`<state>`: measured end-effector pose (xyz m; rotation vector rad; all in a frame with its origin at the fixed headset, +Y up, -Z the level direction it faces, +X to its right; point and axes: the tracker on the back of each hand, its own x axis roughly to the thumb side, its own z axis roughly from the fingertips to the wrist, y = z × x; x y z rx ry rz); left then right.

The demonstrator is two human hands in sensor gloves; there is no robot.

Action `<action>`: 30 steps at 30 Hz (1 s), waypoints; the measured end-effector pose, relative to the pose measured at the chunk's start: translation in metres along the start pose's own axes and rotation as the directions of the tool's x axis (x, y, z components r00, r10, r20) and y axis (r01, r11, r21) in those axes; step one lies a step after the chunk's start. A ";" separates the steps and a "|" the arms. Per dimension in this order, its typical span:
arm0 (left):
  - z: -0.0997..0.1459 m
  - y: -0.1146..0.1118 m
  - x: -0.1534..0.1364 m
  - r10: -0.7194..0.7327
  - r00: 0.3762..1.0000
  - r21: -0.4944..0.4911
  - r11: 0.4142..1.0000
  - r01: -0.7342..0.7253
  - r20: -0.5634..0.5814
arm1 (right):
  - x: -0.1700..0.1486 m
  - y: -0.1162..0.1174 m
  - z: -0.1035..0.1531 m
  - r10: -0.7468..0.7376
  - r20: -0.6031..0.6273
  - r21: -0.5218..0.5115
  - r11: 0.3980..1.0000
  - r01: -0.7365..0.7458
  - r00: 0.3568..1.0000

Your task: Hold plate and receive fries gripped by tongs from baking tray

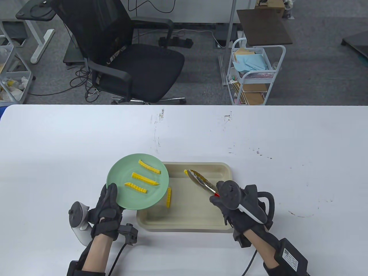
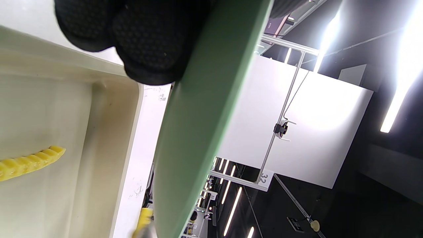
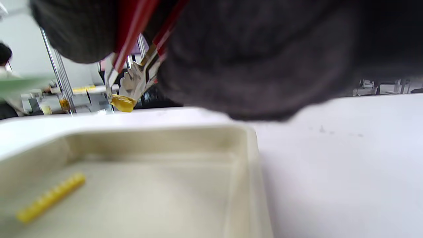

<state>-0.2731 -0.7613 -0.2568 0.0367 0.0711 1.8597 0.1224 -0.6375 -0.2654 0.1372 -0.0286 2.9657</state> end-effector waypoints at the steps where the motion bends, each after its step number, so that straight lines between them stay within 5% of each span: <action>1: 0.000 0.000 0.000 0.001 1.000 -0.001 1.000 -0.001 -0.002 | 0.004 -0.010 0.002 -0.018 0.015 -0.024 1.000 0.019 1.000; 8: 0.000 -0.003 -0.001 0.008 1.000 -0.031 0.999 -0.008 -0.008 | 0.051 -0.031 0.011 -0.014 0.161 -0.097 0.995 0.030 0.987; 16: 0.001 -0.005 -0.002 0.002 1.000 -0.051 0.999 -0.003 -0.019 | 0.096 -0.011 0.005 0.074 0.237 -0.086 0.995 -0.055 0.969; 30: 0.000 -0.007 -0.002 0.008 1.000 -0.059 0.998 -0.009 -0.019 | 0.102 -0.004 -0.001 0.155 0.220 -0.082 0.987 -0.140 0.963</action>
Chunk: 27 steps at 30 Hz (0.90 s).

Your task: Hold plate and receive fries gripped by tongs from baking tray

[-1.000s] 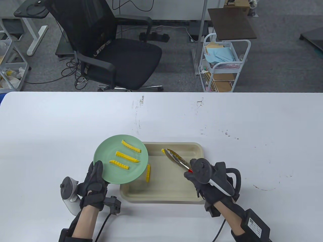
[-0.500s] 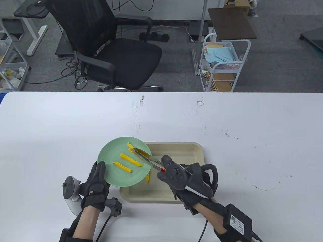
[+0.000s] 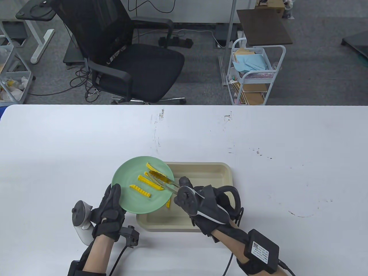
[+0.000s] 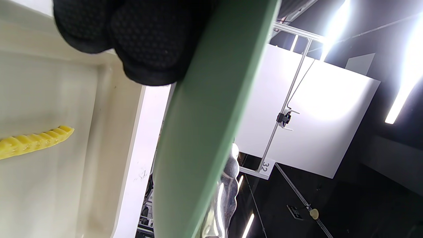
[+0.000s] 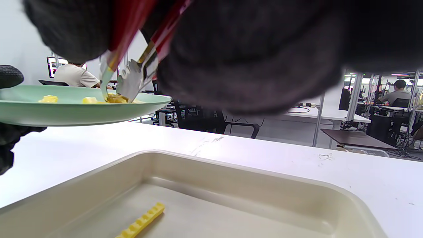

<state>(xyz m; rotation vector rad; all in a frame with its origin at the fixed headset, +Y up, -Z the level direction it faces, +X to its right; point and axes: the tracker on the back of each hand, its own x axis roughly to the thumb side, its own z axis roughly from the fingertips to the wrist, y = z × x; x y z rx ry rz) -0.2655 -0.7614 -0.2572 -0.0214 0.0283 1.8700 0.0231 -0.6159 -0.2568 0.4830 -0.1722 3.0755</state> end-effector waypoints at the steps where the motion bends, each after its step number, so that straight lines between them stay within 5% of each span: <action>1: 0.000 0.000 0.000 -0.002 1.000 0.001 1.000 0.002 0.000 | -0.001 0.000 0.000 0.000 0.001 0.000 1.000 0.000 1.000; 9: 0.000 0.000 0.000 -0.008 1.000 0.006 1.000 0.008 -0.001 | -0.019 -0.014 0.009 -0.082 -0.032 -0.055 0.995 0.081 0.996; 17: 0.000 0.001 0.001 -0.007 1.000 0.019 1.000 0.007 0.005 | -0.068 -0.024 0.011 -0.110 -0.236 -0.054 0.994 0.100 0.965; 22: 0.000 0.002 0.002 -0.005 1.000 0.026 1.000 0.005 0.009 | -0.091 -0.012 0.009 -0.040 -0.357 0.019 0.999 0.050 0.933; 27: 0.001 0.003 0.003 0.001 1.000 0.034 0.999 -0.002 0.016 | -0.088 0.019 0.004 0.052 -0.322 0.142 0.990 -0.006 0.945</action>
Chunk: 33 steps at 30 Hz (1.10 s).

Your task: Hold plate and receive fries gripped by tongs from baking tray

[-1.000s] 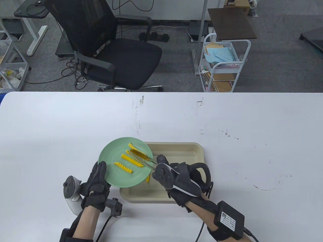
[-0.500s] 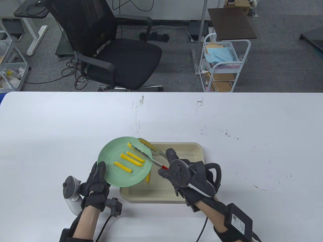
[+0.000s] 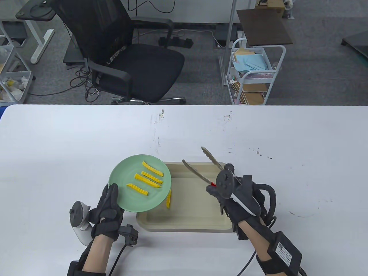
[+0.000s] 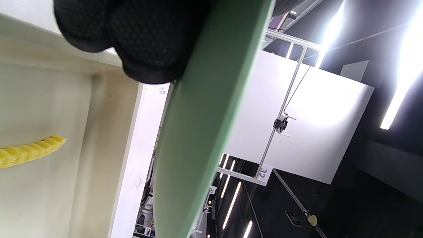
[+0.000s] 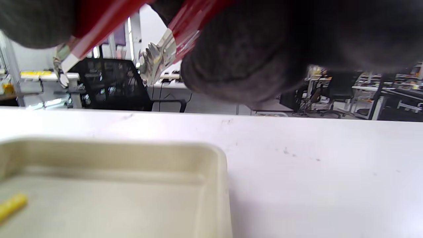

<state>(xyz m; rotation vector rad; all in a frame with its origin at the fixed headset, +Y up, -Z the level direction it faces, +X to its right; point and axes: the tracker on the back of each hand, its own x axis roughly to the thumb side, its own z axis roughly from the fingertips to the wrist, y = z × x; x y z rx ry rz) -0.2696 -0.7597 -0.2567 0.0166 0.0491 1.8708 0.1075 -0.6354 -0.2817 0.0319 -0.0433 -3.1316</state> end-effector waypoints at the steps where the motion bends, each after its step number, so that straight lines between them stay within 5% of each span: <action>1: 0.000 0.000 0.000 0.000 1.000 0.001 1.000 0.000 0.000 | 0.004 0.007 0.000 0.023 0.025 0.036 0.999 -0.024 0.999; 9: 0.001 0.002 0.001 0.005 1.000 0.009 1.000 -0.005 0.003 | 0.047 0.042 0.008 0.118 0.215 0.161 0.975 -0.155 0.969; 24: 0.001 0.001 0.001 0.001 1.000 -0.002 1.000 -0.001 -0.001 | 0.093 0.056 0.028 0.272 0.286 0.072 0.950 -0.304 0.919; 33: 0.001 0.001 0.002 0.003 1.000 0.001 1.000 -0.003 0.004 | 0.092 0.058 0.026 0.272 0.275 0.009 0.958 -0.286 0.922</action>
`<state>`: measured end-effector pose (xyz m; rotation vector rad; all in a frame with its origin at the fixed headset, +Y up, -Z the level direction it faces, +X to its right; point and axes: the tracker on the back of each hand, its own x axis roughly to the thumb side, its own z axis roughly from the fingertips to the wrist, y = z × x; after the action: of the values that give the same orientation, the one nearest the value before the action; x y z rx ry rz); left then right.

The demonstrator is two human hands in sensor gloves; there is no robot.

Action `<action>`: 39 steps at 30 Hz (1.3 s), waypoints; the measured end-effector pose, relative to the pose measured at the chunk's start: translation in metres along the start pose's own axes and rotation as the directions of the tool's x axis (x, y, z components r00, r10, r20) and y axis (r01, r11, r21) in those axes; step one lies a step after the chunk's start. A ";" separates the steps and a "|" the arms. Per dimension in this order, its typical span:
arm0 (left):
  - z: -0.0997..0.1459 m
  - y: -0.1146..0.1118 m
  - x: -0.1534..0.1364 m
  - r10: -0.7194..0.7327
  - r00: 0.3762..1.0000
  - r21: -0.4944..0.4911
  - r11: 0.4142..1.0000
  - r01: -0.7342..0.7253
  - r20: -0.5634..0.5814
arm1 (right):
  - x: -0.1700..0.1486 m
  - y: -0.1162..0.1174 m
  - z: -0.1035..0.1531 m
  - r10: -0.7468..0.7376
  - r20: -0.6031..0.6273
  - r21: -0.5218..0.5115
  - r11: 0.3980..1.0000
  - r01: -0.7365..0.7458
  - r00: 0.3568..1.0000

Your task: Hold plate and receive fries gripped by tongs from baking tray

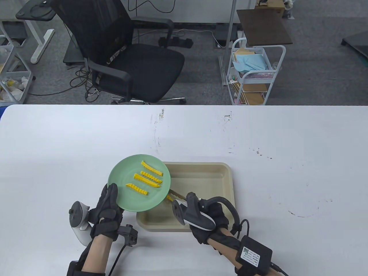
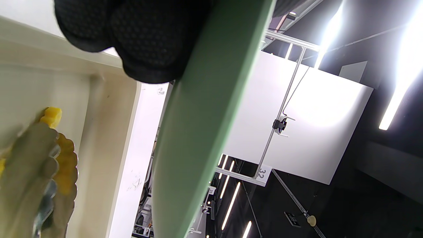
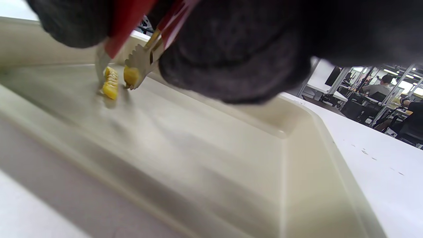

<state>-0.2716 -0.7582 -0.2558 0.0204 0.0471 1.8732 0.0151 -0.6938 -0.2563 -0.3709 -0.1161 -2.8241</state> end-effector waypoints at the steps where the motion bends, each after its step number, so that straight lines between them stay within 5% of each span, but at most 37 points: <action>1: 0.000 0.000 0.000 0.001 1.000 0.001 1.000 -0.001 0.001 | -0.001 0.000 0.000 -0.004 0.001 -0.006 1.000 0.004 1.000; 13: 0.001 0.001 0.000 0.003 1.000 0.009 1.000 -0.003 0.000 | -0.058 -0.008 0.000 -0.199 -0.100 -0.032 0.980 0.197 0.975; 22: 0.001 0.001 -0.001 0.000 1.000 0.012 1.000 0.001 -0.006 | -0.101 -0.049 0.015 -0.273 -0.223 -0.248 0.944 0.216 0.936; 30: 0.001 0.000 -0.001 -0.007 1.000 0.003 1.000 0.007 -0.007 | -0.067 -0.086 0.044 -0.398 0.069 -0.276 0.874 0.401 0.915; 39: 0.001 -0.001 -0.003 -0.011 1.000 0.004 1.000 0.011 -0.012 | -0.010 -0.089 0.039 -0.281 0.230 -0.159 0.934 0.321 0.932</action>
<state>-0.2695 -0.7603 -0.2550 0.0116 0.0587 1.8627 0.0072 -0.6015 -0.2250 -0.7470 0.0684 -3.1037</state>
